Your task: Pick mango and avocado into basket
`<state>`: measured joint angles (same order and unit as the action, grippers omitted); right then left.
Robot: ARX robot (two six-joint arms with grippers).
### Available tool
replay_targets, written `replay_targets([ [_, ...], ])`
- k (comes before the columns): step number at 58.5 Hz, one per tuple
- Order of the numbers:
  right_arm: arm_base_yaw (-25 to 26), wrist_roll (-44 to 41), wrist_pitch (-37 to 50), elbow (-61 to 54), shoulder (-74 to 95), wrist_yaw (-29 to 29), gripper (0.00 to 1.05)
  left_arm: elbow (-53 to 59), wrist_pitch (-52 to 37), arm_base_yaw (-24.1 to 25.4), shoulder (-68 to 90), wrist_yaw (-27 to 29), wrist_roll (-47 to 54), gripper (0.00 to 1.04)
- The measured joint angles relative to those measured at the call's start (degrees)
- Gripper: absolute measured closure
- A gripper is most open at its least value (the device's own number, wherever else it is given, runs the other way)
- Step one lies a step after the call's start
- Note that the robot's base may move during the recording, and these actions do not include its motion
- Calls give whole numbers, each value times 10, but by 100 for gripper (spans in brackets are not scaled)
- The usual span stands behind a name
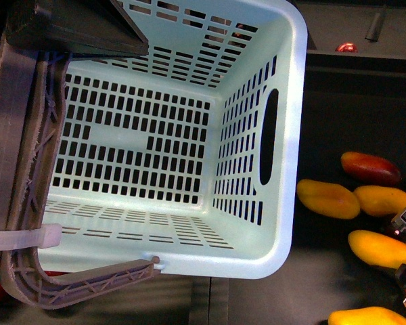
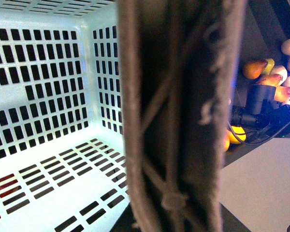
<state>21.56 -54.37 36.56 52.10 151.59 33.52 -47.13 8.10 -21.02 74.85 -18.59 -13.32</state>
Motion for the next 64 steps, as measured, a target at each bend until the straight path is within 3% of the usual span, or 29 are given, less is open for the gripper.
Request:
replay_targets([
  [40,46,210,76,-151,-310,129,38,0,0,0,0,0,0,99],
  [52,-2,276,49,-205,-478,151,38,0,0,0,0,0,0,99],
  [59,-54,306,19,-223,-579,141,38,0,0,0,0,0,0,99],
  [64,-119,335,-9,-228,-659,110,38,0,0,0,0,0,0,99],
])
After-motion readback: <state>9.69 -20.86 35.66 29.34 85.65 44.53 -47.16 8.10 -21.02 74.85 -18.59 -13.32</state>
